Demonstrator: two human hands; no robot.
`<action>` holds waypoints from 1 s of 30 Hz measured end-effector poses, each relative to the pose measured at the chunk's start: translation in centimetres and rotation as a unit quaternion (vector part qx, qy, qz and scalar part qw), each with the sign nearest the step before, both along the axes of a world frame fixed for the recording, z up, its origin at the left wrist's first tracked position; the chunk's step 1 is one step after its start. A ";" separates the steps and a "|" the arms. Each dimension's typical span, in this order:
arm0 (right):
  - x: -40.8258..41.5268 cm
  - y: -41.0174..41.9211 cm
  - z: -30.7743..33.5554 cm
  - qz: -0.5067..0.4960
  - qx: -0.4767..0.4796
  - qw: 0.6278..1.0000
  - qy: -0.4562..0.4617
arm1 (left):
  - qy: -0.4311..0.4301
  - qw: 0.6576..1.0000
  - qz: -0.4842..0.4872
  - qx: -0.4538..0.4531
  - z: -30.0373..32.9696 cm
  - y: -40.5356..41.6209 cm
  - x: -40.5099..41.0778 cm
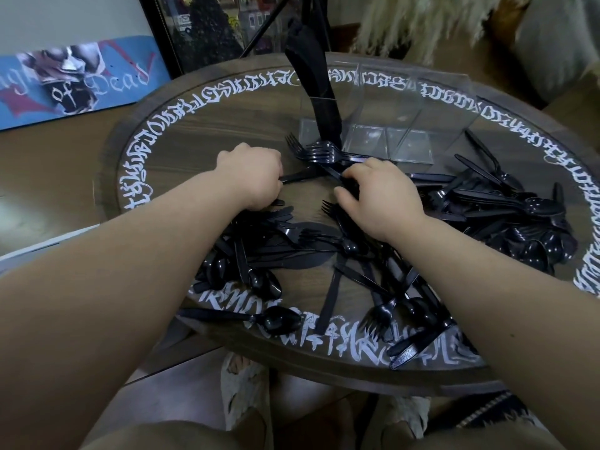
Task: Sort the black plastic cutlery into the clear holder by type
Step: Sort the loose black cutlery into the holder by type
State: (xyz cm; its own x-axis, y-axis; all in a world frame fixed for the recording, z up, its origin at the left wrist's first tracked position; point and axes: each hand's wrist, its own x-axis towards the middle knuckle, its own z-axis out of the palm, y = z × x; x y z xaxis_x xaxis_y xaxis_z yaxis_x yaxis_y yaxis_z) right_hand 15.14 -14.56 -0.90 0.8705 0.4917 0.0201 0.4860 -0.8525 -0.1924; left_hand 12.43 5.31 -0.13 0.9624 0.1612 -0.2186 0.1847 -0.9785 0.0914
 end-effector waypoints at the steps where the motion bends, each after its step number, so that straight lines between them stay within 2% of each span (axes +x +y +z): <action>1: -0.1 -0.1 -0.1 0.013 0.006 1.000 0.006 | 0.006 1.000 -0.002 0.009 0.0 -0.1 0.1; 6: 0.1 -1.5 0.0 -0.005 0.058 0.998 -0.037 | -0.011 0.999 0.008 0.033 -0.3 -0.1 -0.1; 10: 0.2 -2.3 -0.1 -0.007 -0.011 1.000 -0.003 | -0.054 0.998 0.034 0.023 0.0 0.4 -0.8; 12: -0.3 -2.4 -0.1 0.016 -0.013 1.000 0.000 | -0.073 0.996 0.040 0.013 0.3 0.9 -1.2; 17: -1.0 -2.4 0.1 0.062 0.047 0.997 0.004 | -0.130 0.990 0.056 0.002 0.7 1.8 -2.2; 20: -0.7 -2.2 0.1 0.031 0.075 0.997 -0.015 | -0.130 0.989 0.063 0.006 0.9 2.3 -2.9; 22: -0.3 -2.0 0.1 0.003 0.053 0.998 -0.029 | -0.128 0.989 0.069 0.016 1.0 2.6 -3.4; 25: 0.1 -1.7 0.3 -0.023 0.005 1.000 0.002 | -0.127 0.988 0.089 0.029 1.1 3.3 -4.2; 30: -0.4 -0.9 0.5 0.017 -0.002 0.999 0.036 | -0.152 0.979 0.136 -0.013 1.1 4.3 -4.9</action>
